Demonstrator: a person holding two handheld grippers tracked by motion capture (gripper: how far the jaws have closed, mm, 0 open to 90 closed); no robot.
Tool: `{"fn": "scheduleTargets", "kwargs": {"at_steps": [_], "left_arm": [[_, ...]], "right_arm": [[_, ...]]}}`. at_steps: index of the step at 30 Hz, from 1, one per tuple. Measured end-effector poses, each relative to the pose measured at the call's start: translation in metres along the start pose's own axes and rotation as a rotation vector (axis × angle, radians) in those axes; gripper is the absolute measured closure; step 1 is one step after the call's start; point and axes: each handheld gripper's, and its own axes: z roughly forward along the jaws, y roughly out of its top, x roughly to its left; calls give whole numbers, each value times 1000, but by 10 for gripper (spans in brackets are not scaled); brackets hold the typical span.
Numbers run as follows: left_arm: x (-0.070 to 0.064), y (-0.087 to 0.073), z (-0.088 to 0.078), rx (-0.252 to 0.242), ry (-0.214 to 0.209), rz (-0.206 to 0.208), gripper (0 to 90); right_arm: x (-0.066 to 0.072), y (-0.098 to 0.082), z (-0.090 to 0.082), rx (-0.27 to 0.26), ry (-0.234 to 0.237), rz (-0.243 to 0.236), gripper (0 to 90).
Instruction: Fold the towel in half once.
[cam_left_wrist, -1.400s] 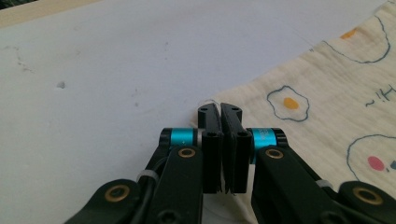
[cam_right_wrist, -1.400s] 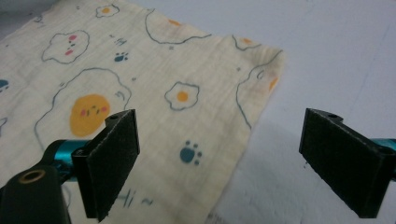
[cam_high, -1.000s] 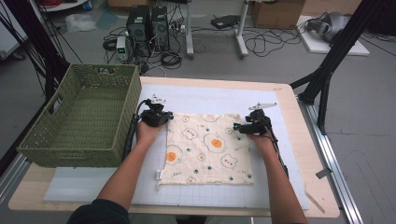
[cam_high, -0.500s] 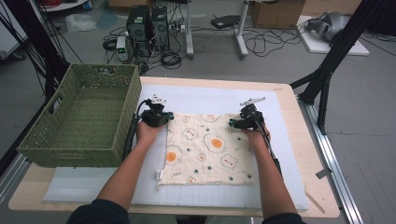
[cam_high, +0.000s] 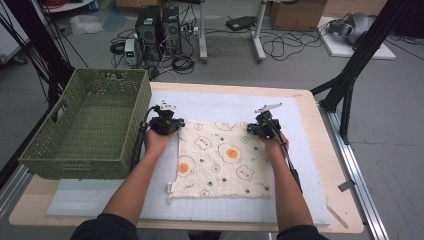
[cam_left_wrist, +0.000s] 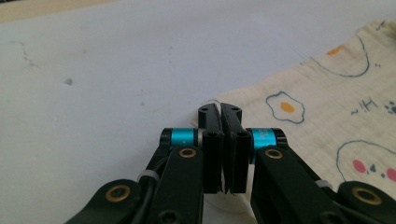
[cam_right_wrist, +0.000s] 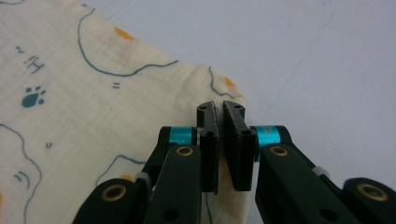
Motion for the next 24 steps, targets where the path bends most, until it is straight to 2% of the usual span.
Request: {"fn": "scheduleTargets", "kwargs": {"at_steps": [3, 5, 8, 11, 13, 14, 15, 18, 24], "left_arm": [[0, 5, -4, -56, 30, -1, 872], [2, 6, -7, -76, 26, -26, 872], [2, 6, -9, -76, 8, -29, 871], [0, 6, -13, -74, -17, -33, 870], [-5, 7, -17, -70, -33, -18, 870], [-10, 6, -20, -90, -36, 0, 870], [-14, 5, -23, -108, -41, 4, 870], [-20, 0, -32, -112, -57, 7, 871], [-29, -12, -50, -136, -74, 38, 870]], "right_arm": [[-1, 3, -6, -72, -29, 1, 850], [-2, 6, -10, -118, -46, 4, 850], [-2, 5, -13, -124, -32, 12, 850], [1, 3, -18, -137, -24, -2, 849], [3, 0, -22, -131, -14, -28, 850], [4, -2, -24, -128, -16, -38, 849], [5, -5, -27, -135, -4, -41, 850], [7, -13, -37, -154, 10, -42, 850], [16, -26, -52, -173, 28, -51, 849]]}}
